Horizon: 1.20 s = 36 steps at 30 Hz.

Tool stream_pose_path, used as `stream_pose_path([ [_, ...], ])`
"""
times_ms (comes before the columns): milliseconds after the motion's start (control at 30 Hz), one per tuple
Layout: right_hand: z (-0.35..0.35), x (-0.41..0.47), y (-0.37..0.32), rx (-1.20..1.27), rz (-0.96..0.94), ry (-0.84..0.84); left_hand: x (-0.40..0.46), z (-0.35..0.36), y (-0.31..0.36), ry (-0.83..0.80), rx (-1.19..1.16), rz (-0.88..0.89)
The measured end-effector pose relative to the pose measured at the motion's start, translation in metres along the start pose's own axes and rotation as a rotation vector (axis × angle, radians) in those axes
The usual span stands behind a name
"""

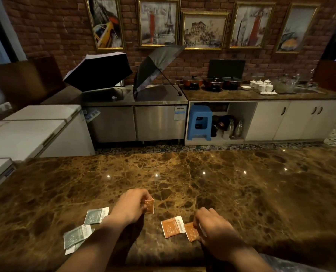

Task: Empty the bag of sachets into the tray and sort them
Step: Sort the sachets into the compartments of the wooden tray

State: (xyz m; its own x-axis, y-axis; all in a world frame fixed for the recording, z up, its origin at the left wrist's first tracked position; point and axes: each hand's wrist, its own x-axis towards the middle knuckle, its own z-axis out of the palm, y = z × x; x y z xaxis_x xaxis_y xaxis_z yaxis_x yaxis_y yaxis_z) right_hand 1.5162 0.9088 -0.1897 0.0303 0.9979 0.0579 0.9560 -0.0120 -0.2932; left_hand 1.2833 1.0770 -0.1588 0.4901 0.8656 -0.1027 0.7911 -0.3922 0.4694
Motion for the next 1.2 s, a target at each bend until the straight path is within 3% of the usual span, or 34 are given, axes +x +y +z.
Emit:
stream_pose_path([
  [167,0.0,0.006,0.007,0.103,0.029,-0.013,0.018,0.001,-0.003,0.047,0.267,-0.034],
  [267,0.0,0.014,0.012,0.252,0.112,0.019,0.026,0.002,0.001,0.07,0.282,-0.055],
  [367,-0.002,0.016,0.024,0.246,0.181,0.005,0.03,0.008,0.011,0.123,0.289,-0.049],
  [600,-0.007,0.026,0.018,0.102,0.097,0.02,0.025,0.01,0.011,0.178,-0.069,-0.08],
  [800,-0.019,0.033,0.02,-0.032,0.275,-0.154,0.013,-0.007,0.005,0.216,-0.342,-0.123],
  [1000,-0.035,0.054,-0.006,0.307,0.311,-0.112,-0.011,-0.033,0.0,0.196,-0.478,-0.058],
  [1200,-0.024,0.081,-0.044,0.128,0.185,-0.311,-0.043,-0.038,-0.001,0.176,-0.569,-0.055],
])
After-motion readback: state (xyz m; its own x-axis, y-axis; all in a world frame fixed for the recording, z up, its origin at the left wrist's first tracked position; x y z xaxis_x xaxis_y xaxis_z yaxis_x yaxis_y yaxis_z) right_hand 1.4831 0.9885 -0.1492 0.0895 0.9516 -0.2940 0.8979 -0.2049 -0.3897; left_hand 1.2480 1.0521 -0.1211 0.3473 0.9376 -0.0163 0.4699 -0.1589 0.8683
